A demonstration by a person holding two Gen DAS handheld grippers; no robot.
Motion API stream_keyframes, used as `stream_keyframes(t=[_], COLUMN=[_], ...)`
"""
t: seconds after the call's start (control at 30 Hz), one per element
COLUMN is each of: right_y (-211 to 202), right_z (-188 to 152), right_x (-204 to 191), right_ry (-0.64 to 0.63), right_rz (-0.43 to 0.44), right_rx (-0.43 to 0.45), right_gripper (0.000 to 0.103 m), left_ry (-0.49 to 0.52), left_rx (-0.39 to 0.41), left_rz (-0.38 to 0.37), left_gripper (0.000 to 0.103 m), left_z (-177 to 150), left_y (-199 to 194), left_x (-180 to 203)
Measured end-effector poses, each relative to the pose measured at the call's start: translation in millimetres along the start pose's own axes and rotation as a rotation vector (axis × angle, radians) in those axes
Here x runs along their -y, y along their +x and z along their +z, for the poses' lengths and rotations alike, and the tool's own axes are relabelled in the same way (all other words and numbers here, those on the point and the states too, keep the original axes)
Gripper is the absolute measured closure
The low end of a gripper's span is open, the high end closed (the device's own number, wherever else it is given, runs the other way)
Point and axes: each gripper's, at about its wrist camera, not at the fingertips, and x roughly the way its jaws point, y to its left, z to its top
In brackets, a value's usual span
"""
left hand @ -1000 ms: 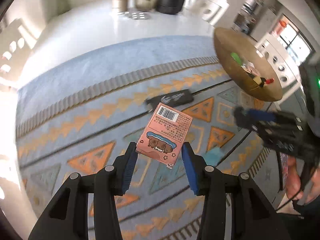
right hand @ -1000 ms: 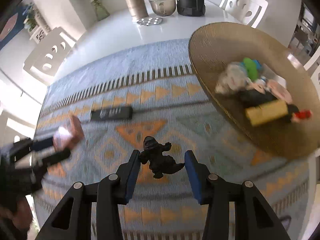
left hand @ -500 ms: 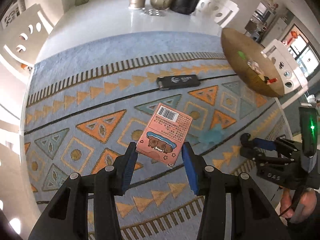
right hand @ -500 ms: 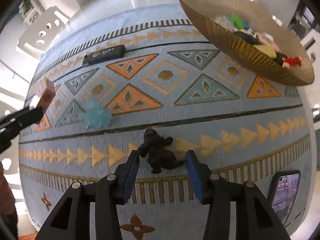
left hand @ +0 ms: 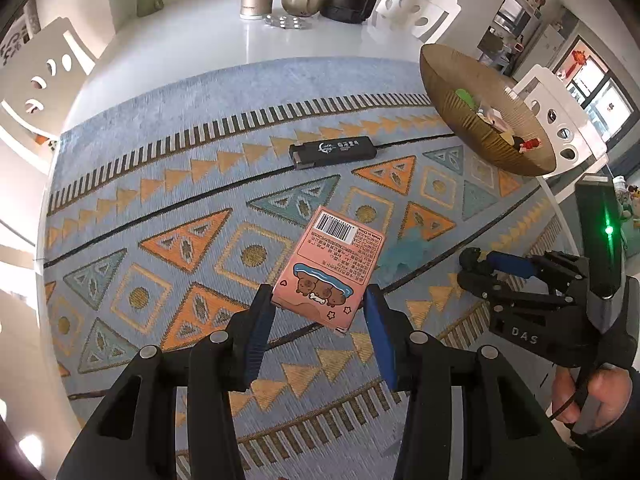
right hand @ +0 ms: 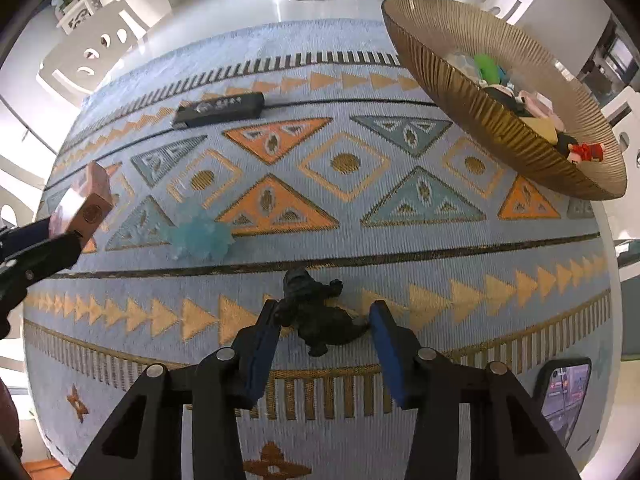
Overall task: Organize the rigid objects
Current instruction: 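Grasp the black figurine with the right tool while the left tool grasps the pink box, then carry the figurine and pink box over the amber plate and open both tools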
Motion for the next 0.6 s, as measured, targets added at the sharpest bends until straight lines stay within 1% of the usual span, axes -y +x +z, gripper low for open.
stream_keyframes(t=[0.1, 0.2, 0.3, 0.33, 0.43, 0.47, 0.57, 0.6], right_y=[-16, -47, -65, -67, -83, -80, -90, -85], right_z=[2, 1, 4, 9, 8, 15, 25, 31], right_x=[1, 8, 11, 10, 13, 13, 17, 15], right_ry=[0.002, 0.016, 0.03, 0.036, 0.059, 0.064, 0.053, 0.048], right_rz=[0.003, 0.012, 0.014, 0.007, 0.006, 0.005, -0.015, -0.022], right_rx=[0.027, 0.053, 0.074, 0.074, 0.077, 0.078, 0.088, 0.091], right_gripper=[0.058, 0.058, 0.058, 0.058, 0.058, 0.058, 0.058, 0.058], left_ry=[-0.003, -0.002, 0.007, 0.009, 0.016, 0.019, 0.03, 0.033], left_rx=[0.014, 0.036, 0.056, 0.062, 0.08, 0.087, 0.12, 0.132], left_rz=[-0.002, -0.009, -0.016, -0.018, -0.031, -0.037, -0.081, -0.094], left_gripper=[0.061, 0.061, 0.061, 0.061, 0.061, 0.061, 0.061, 0.061], left_z=[2, 5, 7, 8, 14, 16, 28, 33], left_y=[-5, -12, -20, -23, -31, -34, -44, -48], left_x=[1, 4, 10, 14, 26, 31, 49, 55])
